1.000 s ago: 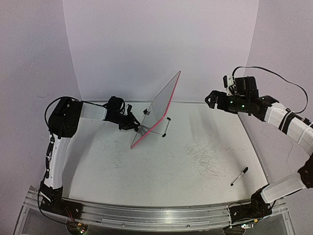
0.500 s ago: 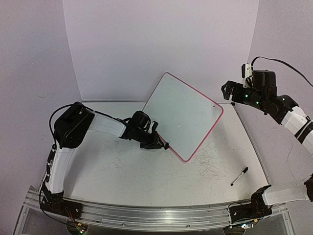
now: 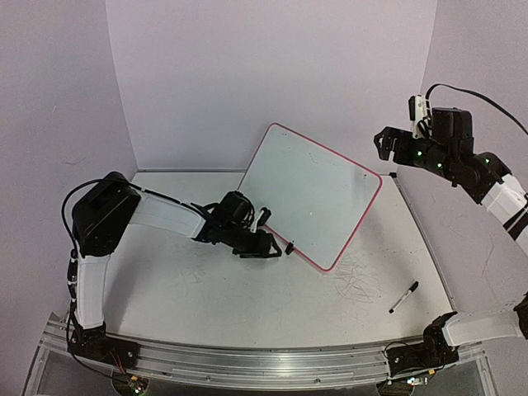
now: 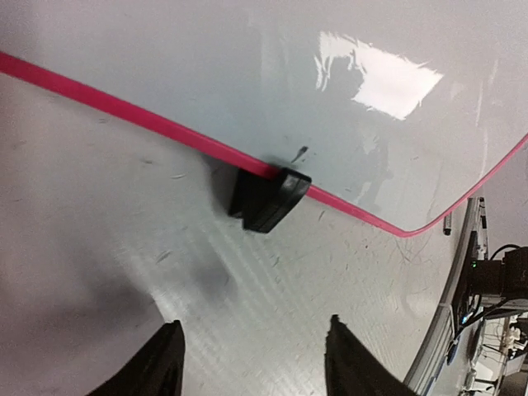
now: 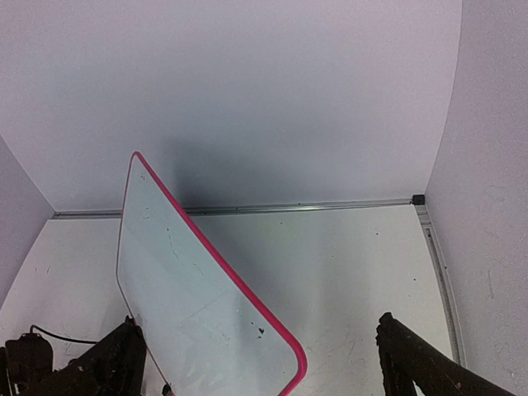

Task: Write a sentence on the whiteboard
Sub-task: Move the whiteboard to the center of the board.

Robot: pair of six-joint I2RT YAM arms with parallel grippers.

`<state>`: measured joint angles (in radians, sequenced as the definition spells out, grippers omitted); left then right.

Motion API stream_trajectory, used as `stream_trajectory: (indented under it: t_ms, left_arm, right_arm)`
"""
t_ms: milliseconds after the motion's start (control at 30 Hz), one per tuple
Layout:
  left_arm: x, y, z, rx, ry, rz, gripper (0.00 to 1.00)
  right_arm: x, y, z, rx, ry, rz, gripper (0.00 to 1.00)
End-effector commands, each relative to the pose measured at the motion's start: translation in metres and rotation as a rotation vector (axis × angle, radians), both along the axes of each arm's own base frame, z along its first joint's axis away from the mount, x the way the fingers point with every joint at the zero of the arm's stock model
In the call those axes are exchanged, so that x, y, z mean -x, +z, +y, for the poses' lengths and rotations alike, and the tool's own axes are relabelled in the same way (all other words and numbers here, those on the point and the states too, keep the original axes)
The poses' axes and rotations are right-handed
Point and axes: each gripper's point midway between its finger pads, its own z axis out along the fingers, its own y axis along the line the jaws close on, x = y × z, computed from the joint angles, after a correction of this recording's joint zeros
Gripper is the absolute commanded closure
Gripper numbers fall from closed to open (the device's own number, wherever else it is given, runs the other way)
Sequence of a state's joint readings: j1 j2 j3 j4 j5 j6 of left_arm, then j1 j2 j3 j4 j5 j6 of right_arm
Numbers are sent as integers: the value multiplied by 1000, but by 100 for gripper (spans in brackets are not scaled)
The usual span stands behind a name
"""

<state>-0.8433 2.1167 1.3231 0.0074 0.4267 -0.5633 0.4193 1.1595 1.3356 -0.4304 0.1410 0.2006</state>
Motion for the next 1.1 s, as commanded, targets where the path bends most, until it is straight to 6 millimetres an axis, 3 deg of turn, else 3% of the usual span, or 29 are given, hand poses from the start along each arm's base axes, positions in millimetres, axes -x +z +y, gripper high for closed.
stream_trajectory:
  t_ms: [0, 33, 67, 133, 267, 467, 833, 1067]
  left_arm:
    - [-47, 45, 61, -48, 90, -180, 23]
    - [-58, 47, 75, -62, 114, -194, 9]
    - [-68, 48, 88, -79, 133, -209, 1]
    - [-86, 50, 102, -116, 152, -248, 1]
    - [-106, 51, 99, -158, 97, -302, 1]
    - [-124, 39, 78, -167, 0, -339, 11]
    - [-141, -2, 49, -325, -34, -405, 37]
    - [-153, -13, 47, -397, 26, -438, 57]
  right_arm:
    - [4, 19, 0, 4, 8, -40, 2]
    - [3, 19, 3, 4, 17, -38, 2]
    - [2, 18, 6, 3, 31, -33, 2]
    - [-1, 12, 12, 0, 51, -16, 2]
    - [-6, -2, 25, -17, 83, 24, 2]
    - [-5, -16, 40, -41, 115, 49, 2]
    - [-2, -17, 41, -41, 122, 34, 2]
    - [-4, -14, 44, -41, 132, 29, 2]
